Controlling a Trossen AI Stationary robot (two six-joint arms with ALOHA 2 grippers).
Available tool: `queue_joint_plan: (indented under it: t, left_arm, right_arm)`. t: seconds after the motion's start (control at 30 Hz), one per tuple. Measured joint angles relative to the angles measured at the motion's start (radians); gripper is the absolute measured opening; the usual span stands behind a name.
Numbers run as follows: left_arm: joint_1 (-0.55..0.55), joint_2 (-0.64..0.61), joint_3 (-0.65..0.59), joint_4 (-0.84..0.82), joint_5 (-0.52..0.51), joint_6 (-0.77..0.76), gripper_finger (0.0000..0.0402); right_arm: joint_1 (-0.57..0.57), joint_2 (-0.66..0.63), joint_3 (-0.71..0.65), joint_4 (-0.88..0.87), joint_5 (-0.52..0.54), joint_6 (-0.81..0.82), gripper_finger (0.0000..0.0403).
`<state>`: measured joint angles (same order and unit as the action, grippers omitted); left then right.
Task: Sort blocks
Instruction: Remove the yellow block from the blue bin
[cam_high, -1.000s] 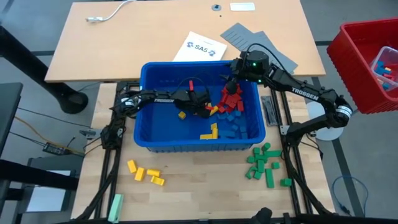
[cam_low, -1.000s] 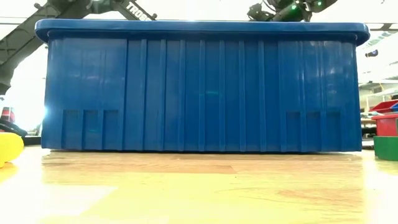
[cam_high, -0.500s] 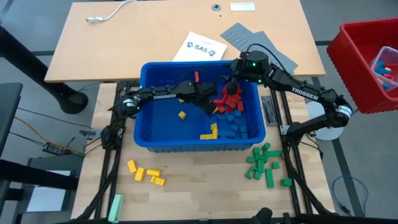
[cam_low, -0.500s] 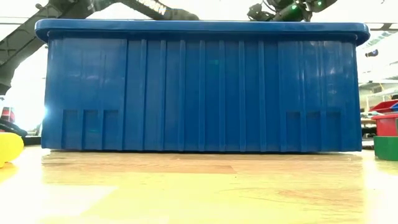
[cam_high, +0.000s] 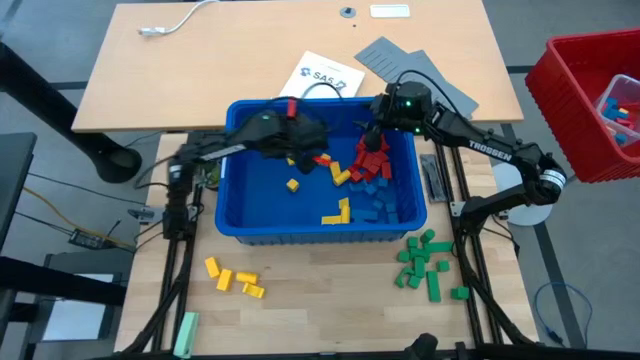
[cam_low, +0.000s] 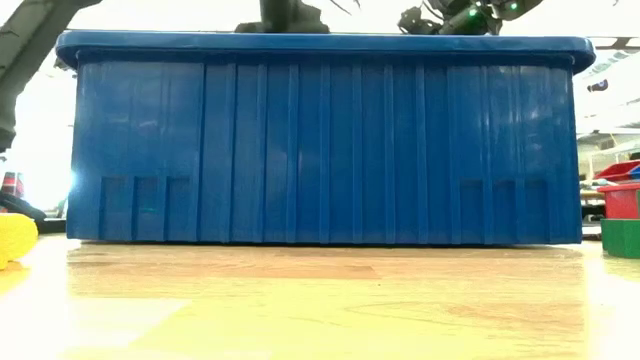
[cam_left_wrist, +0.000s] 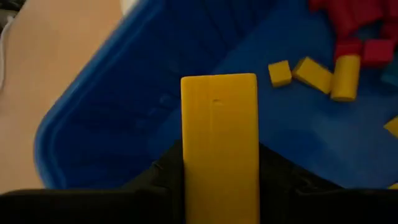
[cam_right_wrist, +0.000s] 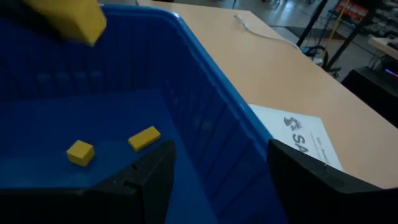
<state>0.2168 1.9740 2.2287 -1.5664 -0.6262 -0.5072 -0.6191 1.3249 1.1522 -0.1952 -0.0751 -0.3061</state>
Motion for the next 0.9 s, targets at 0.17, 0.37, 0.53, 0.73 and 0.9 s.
queue_joint_plan:
  t: [0.17, 0.37, 0.53, 0.73, 0.9]
  left_arm:
    - [-0.038, -0.178, -0.094, -0.003, 0.007, -0.120, 0.0146]
    - [-0.109, -0.370, -0.216, -0.005, 0.032, -0.211, 0.0145]
    - [-0.202, -0.510, -0.314, -0.004, 0.120, -0.327, 0.0145]
    - [-0.389, -0.642, -0.455, -0.004, 0.257, -0.524, 0.0145]
    - [-0.545, -0.707, -0.599, 0.003, 0.400, -0.723, 0.0145]
  right_arm:
    - [-0.001, 0.000, -0.021, 0.029, -0.003, 0.000, 0.0238]
    - [-0.001, 0.000, -0.045, 0.034, -0.004, 0.000, 0.0238]
    - [-0.001, -0.001, -0.046, 0.036, -0.004, -0.001, 0.0238]
    - [-0.001, -0.001, -0.046, 0.055, -0.004, -0.002, 0.0238]
    - [-0.001, -0.001, -0.046, 0.103, -0.004, -0.002, 0.0238]
